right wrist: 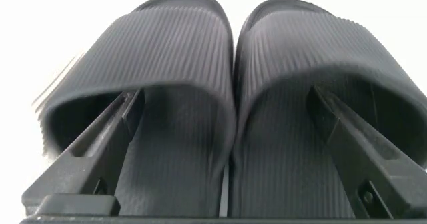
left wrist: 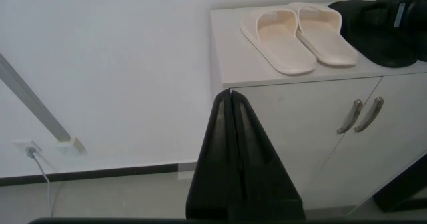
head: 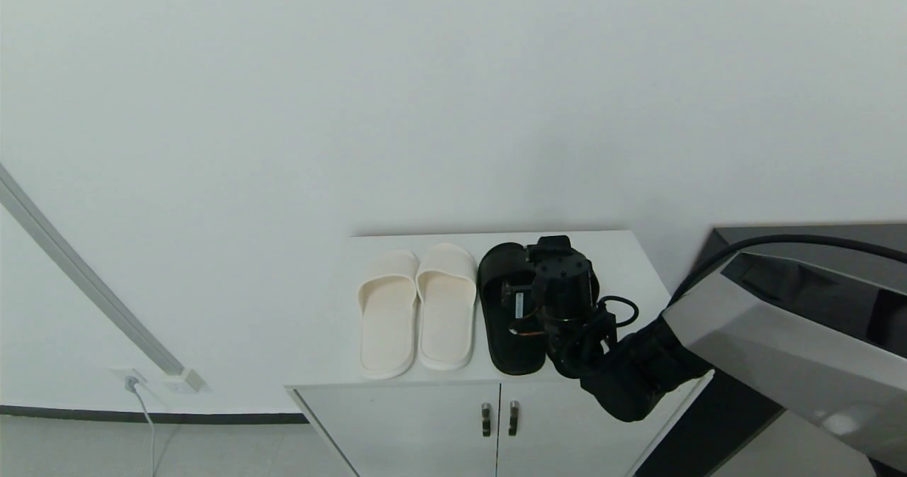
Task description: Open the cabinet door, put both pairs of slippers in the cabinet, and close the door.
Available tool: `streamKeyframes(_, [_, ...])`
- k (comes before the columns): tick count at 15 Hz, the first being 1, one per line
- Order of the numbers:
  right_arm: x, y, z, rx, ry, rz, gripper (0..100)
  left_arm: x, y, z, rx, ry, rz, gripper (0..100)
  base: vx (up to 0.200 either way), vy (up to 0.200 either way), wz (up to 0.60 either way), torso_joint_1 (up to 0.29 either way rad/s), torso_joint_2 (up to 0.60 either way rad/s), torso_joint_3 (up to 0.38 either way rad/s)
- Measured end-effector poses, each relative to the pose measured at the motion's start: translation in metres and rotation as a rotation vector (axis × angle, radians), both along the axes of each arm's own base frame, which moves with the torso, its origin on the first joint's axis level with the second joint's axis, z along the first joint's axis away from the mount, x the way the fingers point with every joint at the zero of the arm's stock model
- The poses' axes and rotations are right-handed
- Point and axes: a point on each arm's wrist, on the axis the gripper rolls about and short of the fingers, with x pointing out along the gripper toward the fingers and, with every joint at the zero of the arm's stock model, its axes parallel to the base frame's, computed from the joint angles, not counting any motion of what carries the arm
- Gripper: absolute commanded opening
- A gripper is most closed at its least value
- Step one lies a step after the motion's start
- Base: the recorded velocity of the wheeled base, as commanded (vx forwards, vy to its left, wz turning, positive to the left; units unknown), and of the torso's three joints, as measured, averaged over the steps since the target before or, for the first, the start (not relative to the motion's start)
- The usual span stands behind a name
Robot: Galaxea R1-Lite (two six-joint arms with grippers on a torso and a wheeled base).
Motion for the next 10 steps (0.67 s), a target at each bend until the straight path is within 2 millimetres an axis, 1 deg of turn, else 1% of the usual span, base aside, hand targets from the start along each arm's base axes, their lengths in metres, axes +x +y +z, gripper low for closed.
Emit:
streamKeyframes(2, [0.006,0.001,-0.002,0.005,-0.006,-0.007,100,0.000,0.000,0.000,0.000,0.000,0.001,0,0.000,0.000,0.00,0.000,0.00,0.000])
streamKeyframes(3, [0.009,0.002,-0.002,0.008,-0.011,-0.010,0,0.000,0.000,0.000,0.000,0.000,0.000,0,0.000,0.000,0.00,0.000,0.00,0.000])
streamKeyframes(10, [0.016,-0.003,-0.005,-0.008,-0.017,-0.031,0,0.000,0.000,0.000,0.000,-0.001,0.000,0,0.000,0.000,0.00,0.000,0.00,0.000])
